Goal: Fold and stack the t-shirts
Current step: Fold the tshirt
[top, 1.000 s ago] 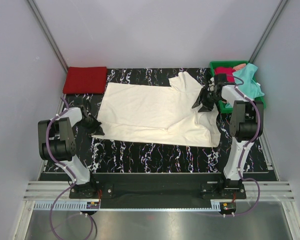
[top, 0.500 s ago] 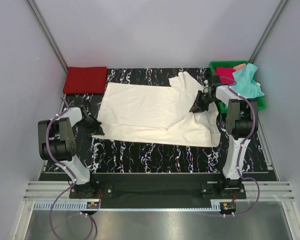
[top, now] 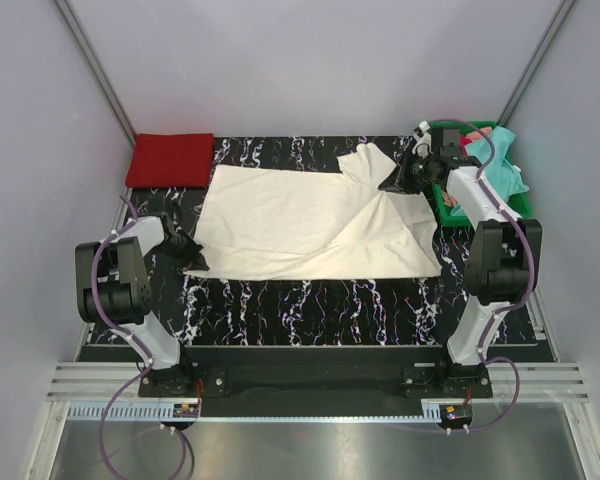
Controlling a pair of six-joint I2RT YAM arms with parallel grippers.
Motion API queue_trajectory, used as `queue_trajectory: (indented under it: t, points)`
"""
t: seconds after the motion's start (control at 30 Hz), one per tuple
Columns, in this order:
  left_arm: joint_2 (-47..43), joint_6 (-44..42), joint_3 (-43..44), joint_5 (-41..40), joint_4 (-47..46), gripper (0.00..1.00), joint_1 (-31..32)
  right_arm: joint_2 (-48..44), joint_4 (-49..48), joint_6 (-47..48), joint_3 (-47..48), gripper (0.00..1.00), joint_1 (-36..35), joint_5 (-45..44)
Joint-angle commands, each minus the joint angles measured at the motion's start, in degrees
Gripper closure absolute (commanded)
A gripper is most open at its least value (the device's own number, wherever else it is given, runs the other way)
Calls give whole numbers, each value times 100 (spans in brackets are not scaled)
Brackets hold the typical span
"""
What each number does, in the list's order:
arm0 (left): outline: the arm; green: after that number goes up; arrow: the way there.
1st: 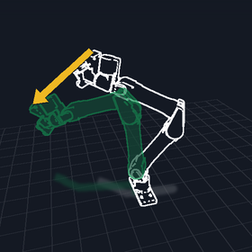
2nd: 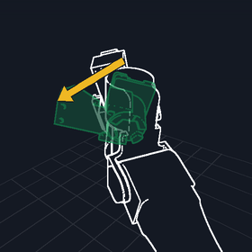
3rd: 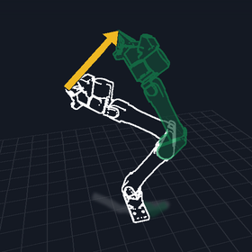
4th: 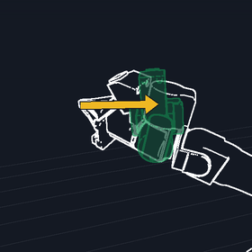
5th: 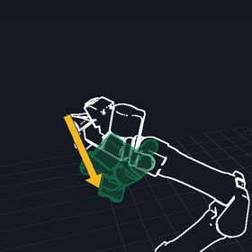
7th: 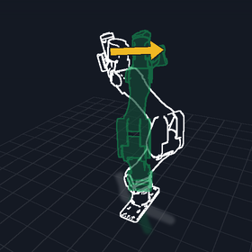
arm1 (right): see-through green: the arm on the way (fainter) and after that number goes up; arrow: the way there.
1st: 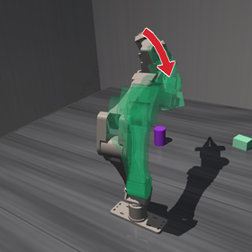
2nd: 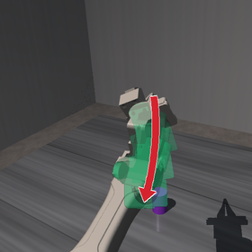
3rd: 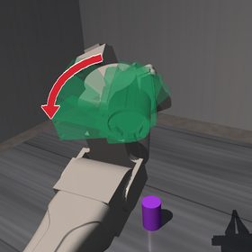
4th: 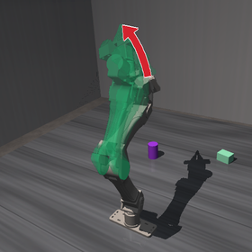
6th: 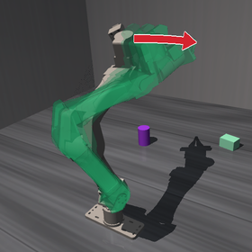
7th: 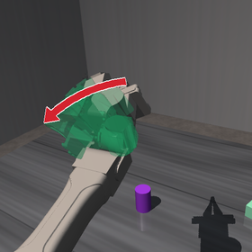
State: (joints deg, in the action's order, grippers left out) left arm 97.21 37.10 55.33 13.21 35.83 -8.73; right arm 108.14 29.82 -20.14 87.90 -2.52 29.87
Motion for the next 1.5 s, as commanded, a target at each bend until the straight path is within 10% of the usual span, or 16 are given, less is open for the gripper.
queue_trajectory:
  t: [0.0,0.5,0.87,1.2,1.47]
  points:
    - [-44,-98,-154,-179,-85,100,-41,-161,-740,-33,-141,98,-46,958]
    - [0,-186,-163,-152,-103,100,-50,-556,-478,54,-738,95,-99,1109]
    - [-18,-238,-233,-188,-103,100,-50,-2903,-311,-209,-2979,100,-90,1365]
    - [-26,-309,-145,-231,-6,100,-67,-2131,1313,-605,-3894,98,-99,363]
    - [26,-282,-163,-196,-76,100,-76,-2833,1544,-254,-3668,63,-99,-40]
